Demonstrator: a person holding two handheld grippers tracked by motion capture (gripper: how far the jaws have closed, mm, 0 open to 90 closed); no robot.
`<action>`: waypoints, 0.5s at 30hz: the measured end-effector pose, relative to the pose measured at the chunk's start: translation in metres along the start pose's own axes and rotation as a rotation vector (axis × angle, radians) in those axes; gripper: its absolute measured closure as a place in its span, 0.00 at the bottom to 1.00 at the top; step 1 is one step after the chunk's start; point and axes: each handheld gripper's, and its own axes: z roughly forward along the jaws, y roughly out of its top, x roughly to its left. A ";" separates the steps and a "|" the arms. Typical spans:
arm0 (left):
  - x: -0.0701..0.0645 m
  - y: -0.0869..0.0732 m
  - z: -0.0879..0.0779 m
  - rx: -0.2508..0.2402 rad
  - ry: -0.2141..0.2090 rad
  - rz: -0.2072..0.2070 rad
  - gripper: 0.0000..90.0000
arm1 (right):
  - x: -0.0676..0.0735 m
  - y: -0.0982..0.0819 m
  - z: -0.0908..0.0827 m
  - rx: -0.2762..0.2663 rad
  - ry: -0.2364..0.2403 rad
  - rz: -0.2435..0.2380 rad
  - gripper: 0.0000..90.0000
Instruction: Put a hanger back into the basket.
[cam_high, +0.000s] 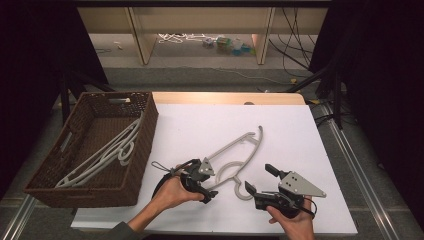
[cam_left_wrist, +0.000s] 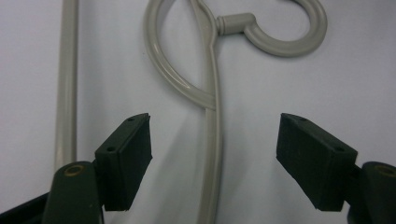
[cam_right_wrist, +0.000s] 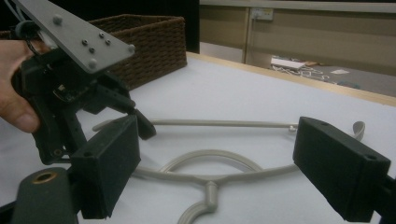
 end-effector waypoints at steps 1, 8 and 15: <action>-0.001 0.001 0.003 0.007 -0.005 -0.005 0.29 | 0.000 0.000 0.000 0.006 0.010 0.005 0.17; 0.000 0.010 0.015 0.109 -0.030 0.040 0.43 | 0.000 0.000 0.000 0.003 0.001 0.000 0.17; 0.003 0.017 0.016 0.174 -0.081 0.036 0.59 | 0.000 0.000 0.000 0.001 0.002 -0.001 0.17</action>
